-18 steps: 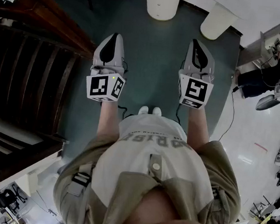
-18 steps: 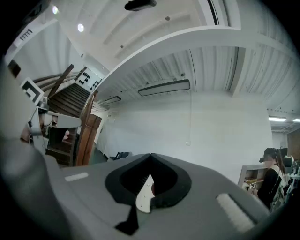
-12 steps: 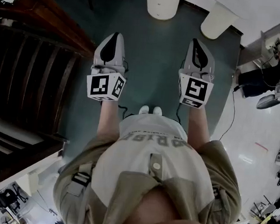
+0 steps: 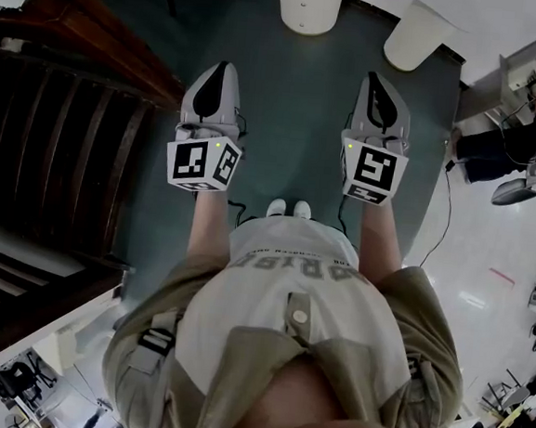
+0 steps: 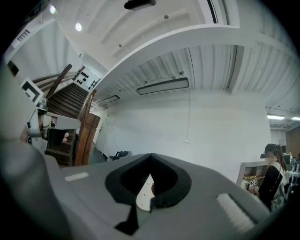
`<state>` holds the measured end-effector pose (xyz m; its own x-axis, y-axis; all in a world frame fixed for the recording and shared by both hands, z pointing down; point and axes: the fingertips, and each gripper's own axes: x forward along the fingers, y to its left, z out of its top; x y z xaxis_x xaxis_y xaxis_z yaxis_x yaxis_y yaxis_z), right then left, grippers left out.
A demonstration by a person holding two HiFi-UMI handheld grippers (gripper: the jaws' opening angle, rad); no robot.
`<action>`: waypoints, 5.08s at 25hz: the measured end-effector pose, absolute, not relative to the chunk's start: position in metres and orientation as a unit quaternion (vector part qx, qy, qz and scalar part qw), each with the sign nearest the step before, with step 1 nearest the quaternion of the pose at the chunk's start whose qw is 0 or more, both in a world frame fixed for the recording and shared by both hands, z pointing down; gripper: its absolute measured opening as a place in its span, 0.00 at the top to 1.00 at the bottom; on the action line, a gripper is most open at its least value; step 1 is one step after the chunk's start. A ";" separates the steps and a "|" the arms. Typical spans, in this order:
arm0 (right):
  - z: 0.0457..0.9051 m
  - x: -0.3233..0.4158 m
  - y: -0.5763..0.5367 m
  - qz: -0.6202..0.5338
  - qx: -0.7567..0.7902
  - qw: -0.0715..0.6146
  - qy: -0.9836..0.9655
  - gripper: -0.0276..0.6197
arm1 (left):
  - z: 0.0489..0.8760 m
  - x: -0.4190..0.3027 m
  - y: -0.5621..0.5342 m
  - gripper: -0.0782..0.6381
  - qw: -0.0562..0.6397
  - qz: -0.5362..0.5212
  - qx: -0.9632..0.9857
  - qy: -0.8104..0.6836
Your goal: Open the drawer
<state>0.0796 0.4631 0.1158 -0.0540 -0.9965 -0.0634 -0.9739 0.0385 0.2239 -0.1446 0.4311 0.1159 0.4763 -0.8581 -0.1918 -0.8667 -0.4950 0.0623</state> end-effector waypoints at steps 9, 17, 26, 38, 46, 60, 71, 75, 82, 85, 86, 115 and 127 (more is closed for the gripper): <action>0.119 0.098 0.465 -0.077 0.684 0.012 -0.725 0.80 | 0.120 -0.142 0.429 0.79 -0.030 0.141 -0.862 0.486; 0.128 0.101 0.462 -0.074 0.678 0.032 -0.730 0.37 | 0.124 -0.137 0.424 0.40 -0.038 0.132 -0.865 0.482; 0.144 0.124 0.465 -0.057 0.684 0.042 -0.726 0.37 | 0.136 -0.135 0.426 0.40 -0.046 0.109 -0.861 0.494; 0.149 0.153 0.453 -0.054 0.667 0.049 -0.742 0.37 | 0.144 -0.095 0.416 0.40 -0.051 0.097 -0.859 0.500; 0.158 0.164 0.445 -0.049 0.663 0.047 -0.746 0.38 | 0.152 -0.084 0.411 0.40 -0.051 0.093 -0.857 0.504; 0.153 0.162 0.391 -0.055 0.678 0.041 -0.732 0.38 | 0.143 -0.089 0.342 0.40 -0.049 0.110 -0.866 0.486; 0.136 0.143 0.301 -0.065 0.696 0.031 -0.715 0.38 | 0.123 -0.099 0.240 0.40 -0.035 0.107 -0.883 0.456; 0.133 0.130 0.268 -0.067 0.699 0.034 -0.711 0.38 | 0.120 -0.110 0.206 0.40 -0.035 0.108 -0.886 0.449; 0.146 0.109 0.224 -0.058 0.702 0.051 -0.708 0.38 | 0.135 -0.126 0.157 0.40 -0.046 0.092 -0.891 0.442; 0.154 0.102 0.215 -0.057 0.701 0.063 -0.708 0.38 | 0.144 -0.131 0.145 0.40 -0.049 0.086 -0.892 0.442; 0.154 0.100 0.212 -0.059 0.700 0.067 -0.709 0.38 | 0.145 -0.132 0.141 0.40 -0.049 0.085 -0.892 0.442; 0.193 0.166 0.040 -0.022 0.684 0.056 -0.727 0.38 | 0.174 -0.075 -0.013 0.40 -0.056 0.075 -0.878 0.469; 0.205 0.202 -0.053 -0.007 0.661 0.051 -0.749 0.38 | 0.177 -0.034 -0.090 0.40 -0.051 0.062 -0.869 0.488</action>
<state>0.2022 -0.0531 0.2045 -0.1207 -0.9904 0.0677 -0.9890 0.1258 0.0773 -0.0337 -0.0896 0.1773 0.5151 -0.8551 -0.0587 -0.8425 -0.5178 0.1490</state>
